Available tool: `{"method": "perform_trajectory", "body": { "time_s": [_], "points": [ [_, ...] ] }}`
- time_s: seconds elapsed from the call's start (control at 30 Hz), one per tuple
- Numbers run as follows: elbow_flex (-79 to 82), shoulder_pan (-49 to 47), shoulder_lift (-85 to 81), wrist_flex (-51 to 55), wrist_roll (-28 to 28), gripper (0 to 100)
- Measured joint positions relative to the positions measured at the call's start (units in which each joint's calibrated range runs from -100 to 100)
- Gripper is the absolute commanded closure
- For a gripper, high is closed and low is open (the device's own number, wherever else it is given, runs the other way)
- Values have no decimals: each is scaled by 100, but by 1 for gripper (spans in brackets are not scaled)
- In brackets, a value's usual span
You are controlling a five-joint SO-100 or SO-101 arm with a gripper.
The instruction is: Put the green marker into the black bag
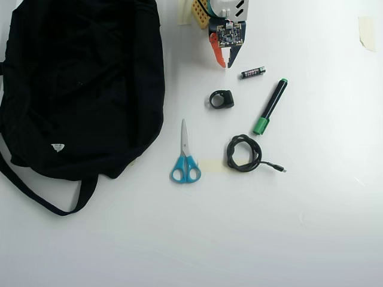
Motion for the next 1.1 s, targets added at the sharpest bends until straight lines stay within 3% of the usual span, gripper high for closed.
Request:
{"method": "perform_trajectory", "body": {
  "time_s": [1.1],
  "points": [
    [0, 44, 0, 0, 98, 98]
  ]
}}
